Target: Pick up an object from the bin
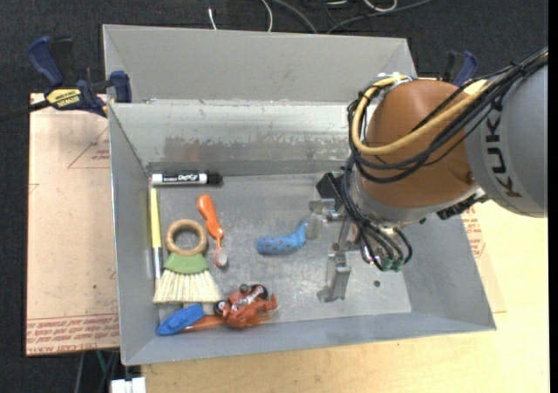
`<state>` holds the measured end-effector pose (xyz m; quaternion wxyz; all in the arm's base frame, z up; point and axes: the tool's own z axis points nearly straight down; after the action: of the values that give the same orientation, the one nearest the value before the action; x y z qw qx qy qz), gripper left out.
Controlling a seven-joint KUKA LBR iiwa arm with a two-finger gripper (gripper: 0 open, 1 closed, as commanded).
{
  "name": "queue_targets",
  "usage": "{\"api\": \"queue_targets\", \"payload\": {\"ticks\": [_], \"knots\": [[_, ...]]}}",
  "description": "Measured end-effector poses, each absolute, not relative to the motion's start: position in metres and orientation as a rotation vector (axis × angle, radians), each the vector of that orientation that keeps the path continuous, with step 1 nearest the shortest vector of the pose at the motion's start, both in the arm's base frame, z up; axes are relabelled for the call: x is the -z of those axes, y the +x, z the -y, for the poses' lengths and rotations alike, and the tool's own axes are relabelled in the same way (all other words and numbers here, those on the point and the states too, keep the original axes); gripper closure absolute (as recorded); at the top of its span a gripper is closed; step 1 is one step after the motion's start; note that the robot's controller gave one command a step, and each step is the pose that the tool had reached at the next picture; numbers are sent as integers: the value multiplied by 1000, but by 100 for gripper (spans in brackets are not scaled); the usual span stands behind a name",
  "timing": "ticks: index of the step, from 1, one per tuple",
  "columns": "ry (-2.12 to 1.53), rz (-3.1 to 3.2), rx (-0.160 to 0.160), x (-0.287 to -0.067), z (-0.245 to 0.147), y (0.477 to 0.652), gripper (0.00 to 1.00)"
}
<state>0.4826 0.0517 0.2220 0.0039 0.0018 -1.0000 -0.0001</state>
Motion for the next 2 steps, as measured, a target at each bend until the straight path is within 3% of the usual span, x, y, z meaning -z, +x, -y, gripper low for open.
{"api": "queue_targets", "payload": {"ticks": [1,2], "knots": [[1,3142,1,-226,-51,484,0],[215,3138,2,-159,-45,529,0]]}}
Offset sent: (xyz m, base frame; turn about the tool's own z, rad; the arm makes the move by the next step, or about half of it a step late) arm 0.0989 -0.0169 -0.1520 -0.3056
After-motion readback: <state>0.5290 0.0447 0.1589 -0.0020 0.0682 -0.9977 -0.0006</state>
